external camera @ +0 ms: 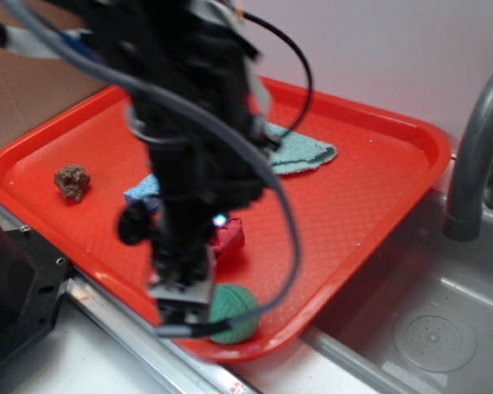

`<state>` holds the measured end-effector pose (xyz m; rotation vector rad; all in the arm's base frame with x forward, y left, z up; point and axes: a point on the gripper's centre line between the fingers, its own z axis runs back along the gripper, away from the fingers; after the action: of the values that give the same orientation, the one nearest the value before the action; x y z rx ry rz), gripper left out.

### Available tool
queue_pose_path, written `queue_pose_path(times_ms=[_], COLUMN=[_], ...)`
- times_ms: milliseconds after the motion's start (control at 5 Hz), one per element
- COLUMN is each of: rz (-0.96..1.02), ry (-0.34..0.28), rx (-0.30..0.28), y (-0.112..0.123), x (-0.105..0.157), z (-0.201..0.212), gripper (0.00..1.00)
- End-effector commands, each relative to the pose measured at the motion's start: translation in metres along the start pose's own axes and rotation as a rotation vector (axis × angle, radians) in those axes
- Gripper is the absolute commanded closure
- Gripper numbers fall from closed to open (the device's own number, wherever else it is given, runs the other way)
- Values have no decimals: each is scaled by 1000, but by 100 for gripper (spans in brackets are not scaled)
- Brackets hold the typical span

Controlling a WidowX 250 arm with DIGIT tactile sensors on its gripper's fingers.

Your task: Grab the green ball.

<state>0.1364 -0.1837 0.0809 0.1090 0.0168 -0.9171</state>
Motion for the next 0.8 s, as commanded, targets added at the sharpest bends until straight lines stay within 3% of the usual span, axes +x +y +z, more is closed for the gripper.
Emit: queue_pose_path(times_ms=[0,200,400,600], rz=[-99,-150,-89,-29], ry=[0,-8,-37,-56], rx=[-43,-105,-81,-93], y=[-26,-45,-49,-38], x=[3,-8,-34,-41], z=[-26,-22,-9,-16], gripper=[0,0,0,0])
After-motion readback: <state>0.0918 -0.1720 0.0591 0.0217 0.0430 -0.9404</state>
